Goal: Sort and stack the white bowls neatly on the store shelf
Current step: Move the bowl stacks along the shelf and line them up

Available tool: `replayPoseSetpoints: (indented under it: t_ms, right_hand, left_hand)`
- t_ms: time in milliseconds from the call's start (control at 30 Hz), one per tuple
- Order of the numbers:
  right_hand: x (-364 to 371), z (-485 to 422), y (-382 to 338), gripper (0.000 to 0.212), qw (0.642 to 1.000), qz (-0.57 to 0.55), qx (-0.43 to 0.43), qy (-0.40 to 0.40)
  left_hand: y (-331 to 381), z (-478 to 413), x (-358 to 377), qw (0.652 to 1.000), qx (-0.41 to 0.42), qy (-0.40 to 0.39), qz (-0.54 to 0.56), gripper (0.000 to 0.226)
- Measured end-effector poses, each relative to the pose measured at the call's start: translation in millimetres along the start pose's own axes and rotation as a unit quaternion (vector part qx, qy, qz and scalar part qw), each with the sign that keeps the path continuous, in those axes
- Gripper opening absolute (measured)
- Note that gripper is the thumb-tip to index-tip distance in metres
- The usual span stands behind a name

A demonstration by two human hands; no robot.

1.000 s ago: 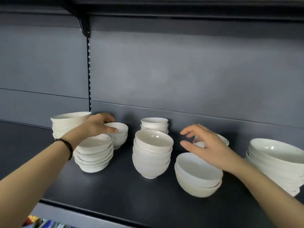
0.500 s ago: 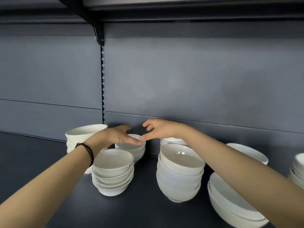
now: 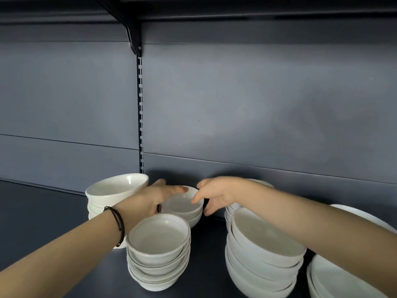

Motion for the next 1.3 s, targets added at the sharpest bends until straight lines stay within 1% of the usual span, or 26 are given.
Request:
replayPoseSetpoints:
  t_ms: [67,100,167,200,233,333,367,433,533,600,667,700,767,833,867,900,967,1033,1067,1167,1267,1300]
  right_hand:
    - [0.8,-10.1,6.3,0.050,0.999,-0.025,0.024,-0.012]
    - [2.2,-14.8,9.6,0.048,0.999,-0.038,0.036,-0.015]
    - [5.9,-24.0,14.4,0.048,0.996,-0.073,0.053,-0.013]
    - [6.7,-28.7,15.5,0.050,0.993,-0.098,0.060,-0.013]
    - [7.5,-32.2,16.9,0.051,0.991,-0.118,0.066,-0.012]
    - [10.8,-36.5,21.0,0.054,0.985,-0.143,0.096,-0.028]
    - [12.4,-38.9,23.4,0.056,0.982,-0.149,0.109,-0.039]
    - [12.5,-42.7,25.5,0.062,0.979,-0.154,0.124,-0.043]
    - [13.1,-43.6,21.3,0.069,0.971,-0.198,0.125,-0.048]
    - [16.1,-42.3,18.3,0.073,0.967,-0.215,0.128,-0.055]
    - [19.5,-39.0,15.8,0.082,0.967,-0.206,0.127,-0.077]
    - [20.5,-34.7,12.2,0.082,0.969,-0.195,0.123,-0.088]
    - [15.0,-27.3,3.6,0.071,0.976,-0.172,0.099,-0.091]
    - [4.1,-18.7,-5.9,0.060,0.983,-0.156,0.068,-0.069]
    - [-1.2,-15.0,-10.7,0.059,0.985,-0.155,0.055,-0.053]
    - [-4.9,-10.6,-15.7,0.059,0.986,-0.155,0.042,-0.041]
    - [-9.1,-2.4,-25.3,0.061,0.988,-0.150,0.018,-0.025]
    - [-14.5,5.3,-33.7,0.067,0.991,-0.134,-0.018,-0.012]
    - [-18.0,8.6,-36.7,0.069,0.992,-0.123,-0.038,-0.006]
    - [-27.8,20.8,-42.4,0.071,0.993,-0.083,-0.088,0.005]
    - [-35.0,33.2,-43.6,0.078,0.991,-0.056,-0.119,-0.004]
    - [-37.5,37.9,-44.3,0.081,0.991,-0.050,-0.128,-0.006]
  left_hand:
    - [1.2,-1.3,1.8,1.000,-0.024,0.003,0.011,0.093]
    - [3.7,0.9,3.0,0.999,-0.038,0.000,0.020,0.096]
    - [5.0,-4.4,4.2,0.997,-0.057,0.000,0.049,0.107]
    - [5.5,-8.4,4.4,0.996,-0.068,0.006,0.061,0.107]
    - [5.4,-10.8,4.7,0.995,-0.076,0.013,0.069,0.100]
    - [2.3,-14.9,6.4,0.993,-0.077,0.022,0.088,0.061]
    - [0.0,-18.2,7.0,0.992,-0.081,0.022,0.089,0.056]
    - [-0.4,-21.7,6.8,0.991,-0.092,0.011,0.096,0.055]
    - [-0.5,-30.0,5.3,0.987,-0.103,-0.014,0.123,0.061]
    - [3.8,-26.0,5.7,0.987,-0.101,-0.026,0.123,0.055]
    - [7.3,-19.8,6.7,0.987,-0.092,-0.047,0.122,0.048]
    - [8.3,-18.4,8.0,0.986,-0.093,-0.056,0.127,0.049]
    - [12.3,-19.2,9.1,0.982,-0.104,-0.063,0.148,0.052]
    - [21.2,-14.4,8.3,0.980,-0.105,-0.062,0.158,0.044]
    - [26.4,-13.4,6.5,0.981,-0.098,-0.054,0.159,0.042]
    - [32.3,-13.5,4.2,0.981,-0.086,-0.049,0.167,0.045]
    - [45.0,-10.7,-5.1,0.979,-0.050,-0.047,0.189,0.058]
    - [54.4,-4.4,-14.2,0.978,-0.027,-0.058,0.201,0.064]
    - [56.4,-0.9,-18.5,0.977,-0.022,-0.067,0.199,0.065]
    - [65.3,12.0,-27.4,0.982,0.040,-0.082,0.164,0.053]
    - [70.6,26.4,-31.6,0.979,0.087,-0.114,0.143,0.072]
    - [72.1,30.6,-31.5,0.977,0.102,-0.126,0.136,0.073]
Point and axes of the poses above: each hand's wrist, its own z-axis away from the middle knuckle, its own x-axis out of the palm, y = z × x, the point moved 3 cm from there along -z, towards the middle knuckle, and after that the axes turned 6 degrees about z, right-handed, at the moved point
